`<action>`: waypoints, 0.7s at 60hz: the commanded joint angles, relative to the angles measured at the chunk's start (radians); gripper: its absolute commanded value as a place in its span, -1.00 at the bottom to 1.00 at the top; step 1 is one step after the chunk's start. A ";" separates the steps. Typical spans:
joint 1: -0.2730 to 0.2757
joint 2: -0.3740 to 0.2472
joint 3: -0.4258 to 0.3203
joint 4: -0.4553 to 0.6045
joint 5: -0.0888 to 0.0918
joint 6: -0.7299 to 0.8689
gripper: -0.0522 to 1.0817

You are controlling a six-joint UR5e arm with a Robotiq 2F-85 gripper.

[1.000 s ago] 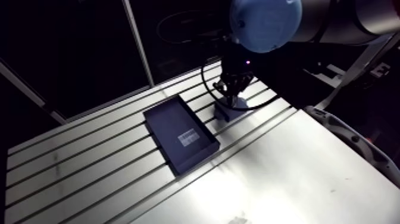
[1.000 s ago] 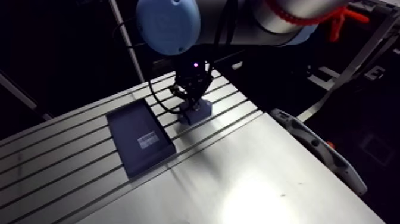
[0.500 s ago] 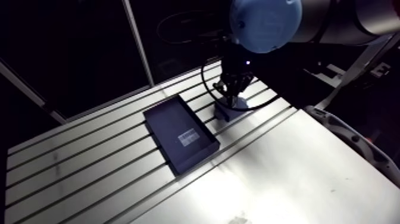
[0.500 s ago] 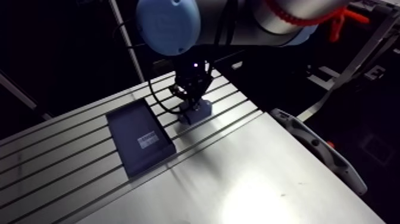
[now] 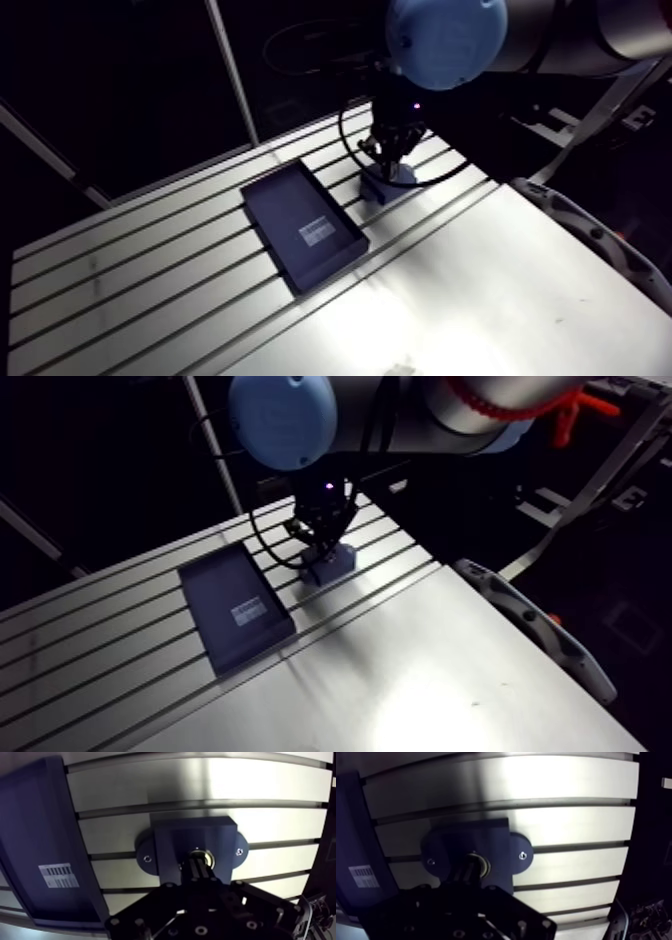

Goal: Pick up the bearing and press it into the housing until flush.

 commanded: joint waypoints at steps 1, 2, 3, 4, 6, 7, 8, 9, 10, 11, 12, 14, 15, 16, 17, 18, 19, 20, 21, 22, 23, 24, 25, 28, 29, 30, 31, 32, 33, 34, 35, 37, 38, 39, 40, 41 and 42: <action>0.000 -0.014 -0.009 0.001 0.000 -0.011 0.99; 0.000 -0.019 -0.010 0.001 0.000 -0.011 0.99; 0.000 -0.019 -0.010 0.001 0.000 -0.011 0.99; 0.000 -0.022 -0.010 0.001 0.000 -0.011 0.99; 0.000 -0.025 -0.010 0.001 0.000 -0.013 0.99; 0.000 -0.025 -0.010 0.001 0.000 -0.013 0.99; 0.000 -0.029 -0.010 0.002 0.000 -0.013 0.98; 0.000 -0.029 -0.010 0.002 0.000 -0.013 0.98; -0.001 -0.031 -0.010 0.002 0.000 -0.013 0.98; -0.001 -0.031 -0.010 0.002 0.000 -0.013 0.98; -0.001 -0.035 -0.010 0.003 0.000 -0.013 0.98; -0.001 -0.039 -0.010 0.004 0.000 -0.013 0.96; -0.001 -0.039 -0.010 0.004 0.000 -0.013 0.96; -0.001 -0.043 -0.010 0.005 0.001 -0.013 0.96; -0.001 -0.043 -0.010 0.005 0.001 -0.013 0.96; -0.001 -0.048 -0.010 0.007 0.001 -0.013 0.95; -0.001 -0.052 -0.010 0.010 0.001 -0.013 0.93; -0.001 -0.052 -0.010 0.010 0.001 -0.013 0.93; -0.001 -0.057 -0.011 0.013 0.001 -0.013 0.89; -0.001 -0.057 -0.011 0.013 0.001 -0.013 0.89; -0.001 -0.061 -0.012 0.014 0.001 -0.013 0.82; -0.001 -0.061 -0.012 0.014 0.001 -0.013 0.82; -0.001 -0.066 -0.014 0.017 0.001 -0.013 0.73; -0.001 -0.072 -0.016 0.020 0.001 -0.013 0.57; -0.001 -0.079 -0.018 0.029 -0.001 -0.014 0.26; -0.001 -0.079 -0.018 0.029 -0.001 -0.014 0.26; -0.001 -0.086 -0.023 0.042 -0.008 -0.015 -0.14; -0.001 -0.086 -0.023 0.042 -0.008 -0.015 -0.14; -0.001 -0.092 -0.027 0.059 -0.019 -0.013 -0.51; -0.001 -0.098 -0.031 0.078 -0.029 -0.013 -0.82; -0.001 -0.098 -0.031 0.078 -0.029 -0.013 -0.82; 0.000 -0.107 -0.034 0.095 -0.035 -0.013 -0.89; 0.000 -0.113 -0.039 0.108 -0.037 -0.012 -0.90; 0.000 -0.113 -0.039 0.108 -0.037 -0.012 -0.90; 0.000 -0.122 -0.047 0.119 -0.035 -0.012 -0.90; 0.000 -0.122 -0.047 0.119 -0.035 -0.012 -0.90; 0.000 -0.130 -0.052 0.131 -0.034 -0.011 -0.90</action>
